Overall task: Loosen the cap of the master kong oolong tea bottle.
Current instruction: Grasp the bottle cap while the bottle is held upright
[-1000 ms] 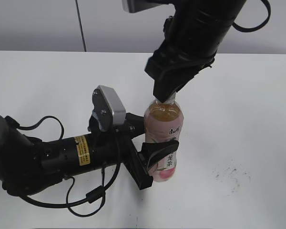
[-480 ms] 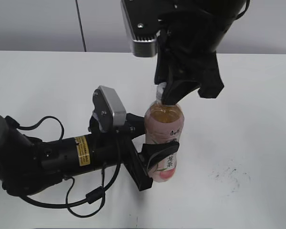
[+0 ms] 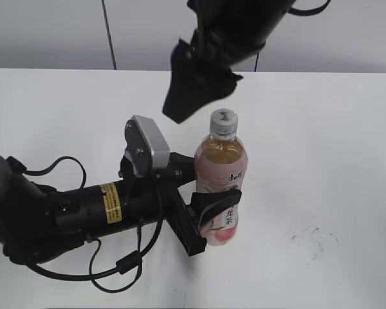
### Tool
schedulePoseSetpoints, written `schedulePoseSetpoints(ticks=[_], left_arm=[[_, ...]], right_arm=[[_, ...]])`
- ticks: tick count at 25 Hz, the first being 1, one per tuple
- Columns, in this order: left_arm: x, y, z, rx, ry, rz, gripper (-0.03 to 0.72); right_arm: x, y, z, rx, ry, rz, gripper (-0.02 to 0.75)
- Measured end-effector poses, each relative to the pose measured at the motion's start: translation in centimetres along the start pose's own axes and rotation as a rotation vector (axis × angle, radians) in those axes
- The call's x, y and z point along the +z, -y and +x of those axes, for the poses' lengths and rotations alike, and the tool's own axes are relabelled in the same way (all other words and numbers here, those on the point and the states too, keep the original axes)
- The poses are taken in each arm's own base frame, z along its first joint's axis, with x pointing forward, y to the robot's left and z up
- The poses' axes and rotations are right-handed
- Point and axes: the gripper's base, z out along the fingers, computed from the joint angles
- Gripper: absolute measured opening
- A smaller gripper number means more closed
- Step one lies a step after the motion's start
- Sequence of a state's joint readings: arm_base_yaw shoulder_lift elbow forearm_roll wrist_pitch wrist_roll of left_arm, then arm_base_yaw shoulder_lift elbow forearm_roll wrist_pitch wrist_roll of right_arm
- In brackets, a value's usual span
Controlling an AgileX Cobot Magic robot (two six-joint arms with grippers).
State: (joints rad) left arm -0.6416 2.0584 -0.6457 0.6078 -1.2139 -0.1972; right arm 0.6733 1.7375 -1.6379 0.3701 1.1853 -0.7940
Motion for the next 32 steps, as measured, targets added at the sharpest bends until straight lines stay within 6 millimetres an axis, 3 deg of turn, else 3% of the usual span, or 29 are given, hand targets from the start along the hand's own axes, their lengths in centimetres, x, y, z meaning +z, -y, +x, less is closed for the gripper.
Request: schedulePoseSetpoints(ticks=[6,10,17,24,27,29,32], left_arm=[[0.0,0.0,0.0,-0.001,0.000,-0.001,0.391],[0.0,0.0,0.0,-0.001,0.000,-0.002,0.391],[0.0,0.0,0.0,-0.001,0.000,-0.002,0.391],[0.0,0.0,0.0,-0.001,0.000,-0.002,0.391],[0.0,0.0,0.0,-0.001,0.000,-0.002,0.391],[0.0,0.0,0.0,-0.001,0.000,-0.002,0.391],[0.0,0.0,0.0,-0.001,0.000,-0.002,0.389]], right_arm=[[-2.1,1.0,-0.5,0.627,0.003,0.144,0.579],[-2.0,1.5,0.1,0.820,-0.021,0.212,0.547],[-0.5,1.4,0.9,0.880,-0.071,0.192,0.473],[1.7,0.8,2.5,0.918,-0.160,0.145,0.454],[1.7,0.8,2.5,0.916,-0.159,0.142,0.386],[1.7,0.8,2.5,0.873,-0.161,0.138,0.272],[1.7,0.8,2.5,0.692,-0.171,0.121,0.272]])
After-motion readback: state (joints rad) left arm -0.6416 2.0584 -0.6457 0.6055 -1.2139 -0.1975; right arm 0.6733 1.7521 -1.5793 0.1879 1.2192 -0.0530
